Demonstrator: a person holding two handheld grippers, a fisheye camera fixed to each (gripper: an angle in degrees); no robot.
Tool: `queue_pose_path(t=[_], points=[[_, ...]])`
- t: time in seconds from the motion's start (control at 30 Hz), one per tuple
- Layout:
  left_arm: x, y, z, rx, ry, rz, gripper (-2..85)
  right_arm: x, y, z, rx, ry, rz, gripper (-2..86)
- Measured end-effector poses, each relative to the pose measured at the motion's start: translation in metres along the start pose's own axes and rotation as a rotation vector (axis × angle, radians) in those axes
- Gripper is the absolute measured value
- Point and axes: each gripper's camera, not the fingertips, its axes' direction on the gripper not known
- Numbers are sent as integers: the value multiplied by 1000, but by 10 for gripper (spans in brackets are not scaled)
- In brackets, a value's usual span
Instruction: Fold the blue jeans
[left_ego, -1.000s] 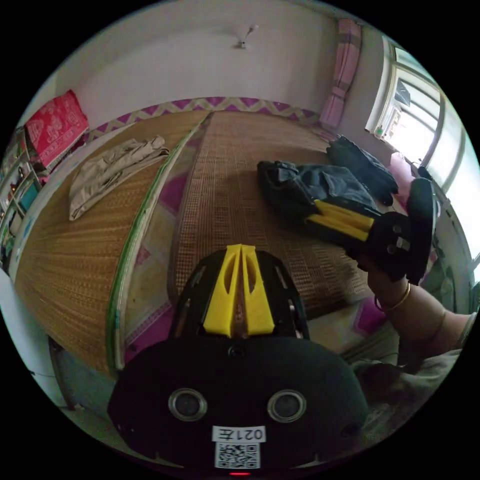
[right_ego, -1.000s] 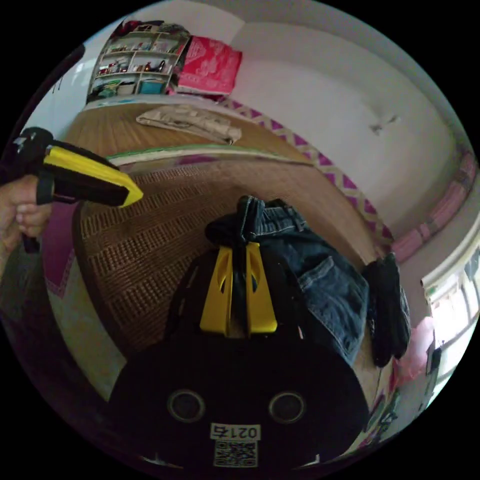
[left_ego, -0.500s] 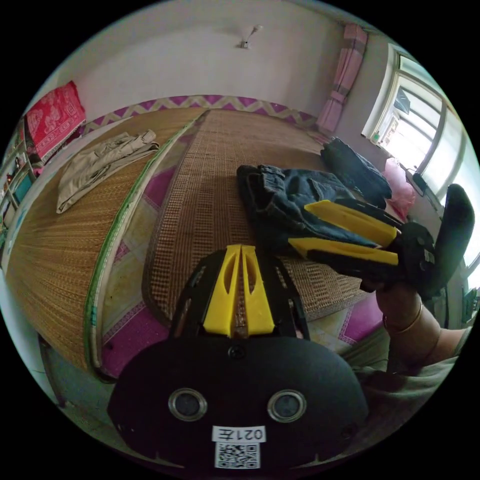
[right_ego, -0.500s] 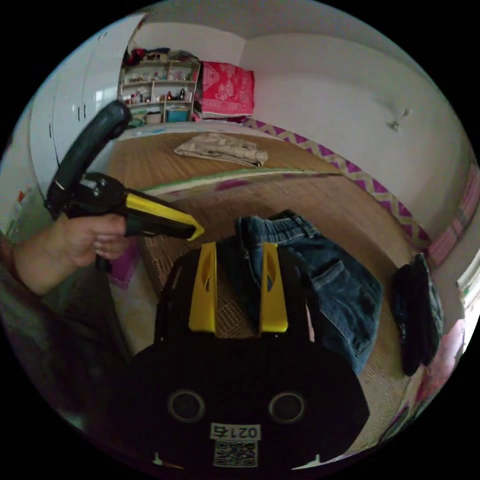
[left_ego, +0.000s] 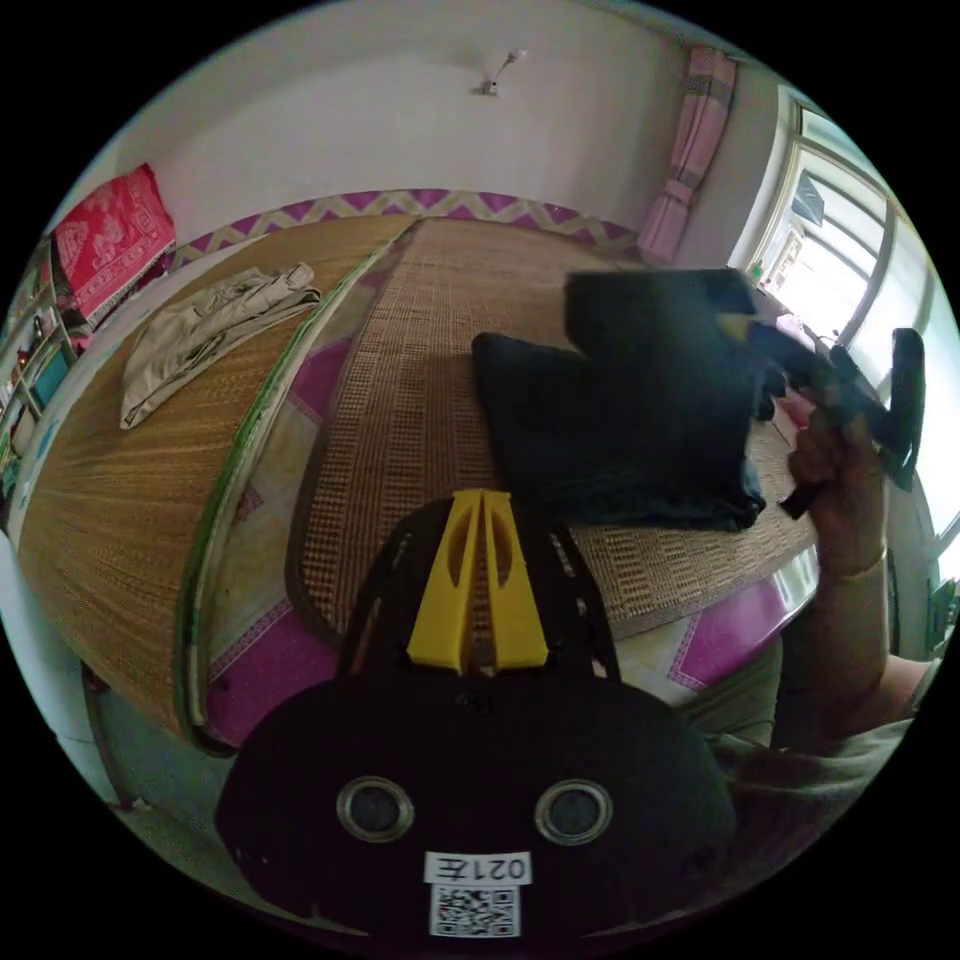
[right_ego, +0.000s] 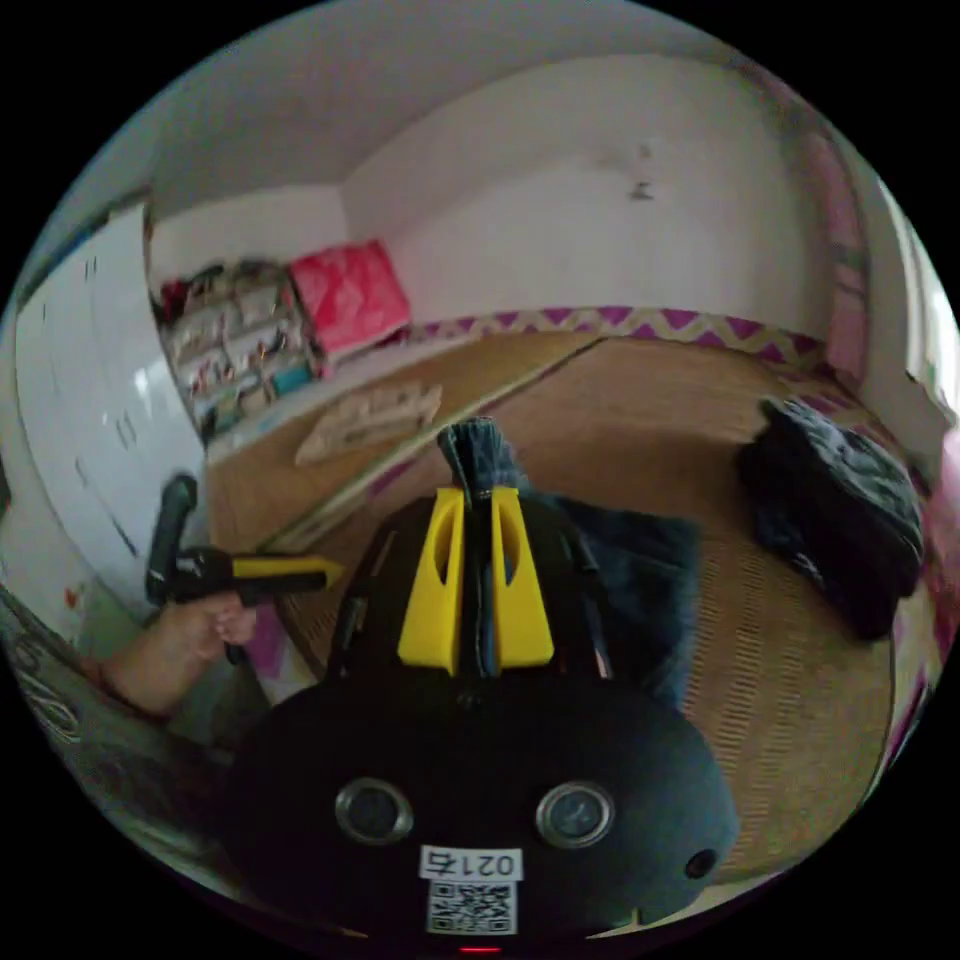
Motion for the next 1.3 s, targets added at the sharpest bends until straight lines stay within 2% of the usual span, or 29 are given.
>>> queue_pose_path(t=[0.07, 0.13, 0.27, 0.33, 0.4, 0.43, 0.47, 0.53, 0.57, 0.73, 0.83, 0.97, 1.1, 1.2, 1.3], points=[[8, -4, 2, 4, 0, 17, -9, 54, -8, -64, 114, 39, 124, 48], [23, -10, 7, 10, 1, 44, -9, 119, -2, -139, 229, 165, 271, 48], [55, -19, 16, 16, 61, 115, -8, 217, 34, -192, 207, 341, 519, 51], [86, -26, 24, 15, 80, 197, -5, 288, 75, -179, 88, 312, 721, 55], [111, -30, 31, 9, 85, 274, 2, 323, 107, -170, 8, 222, 853, 58], [128, -33, 36, 2, 92, 340, 16, 324, 119, -187, 124, 120, 859, 60], [137, -35, 38, -2, 98, 375, 23, 319, 120, -197, 167, 130, 845, 61], [171, -42, 46, -14, 121, 486, 62, 274, 100, -229, 228, 309, 689, 62], [179, -43, 48, -10, 128, 510, 68, 262, 92, -232, 231, 328, 633, 63], [248, -66, 75, 9, 119, 626, 88, 163, 14, -161, -115, 337, 166, 74], [268, -74, 93, 0, 94, 633, 101, 122, 1, -102, -258, 413, 16, 79], [274, -78, 112, -52, 102, 626, 105, 103, 3, -49, -379, 500, -22, 85], [268, -84, 118, -82, 143, 622, 72, 86, 7, -41, -339, 575, -25, 79], [250, -101, 120, -118, 200, 545, 40, 78, 4, -41, -344, 572, -16, 78], [207, -121, 98, -60, 331, 411, 8, 71, 1, -41, -349, 563, -8, 77]])
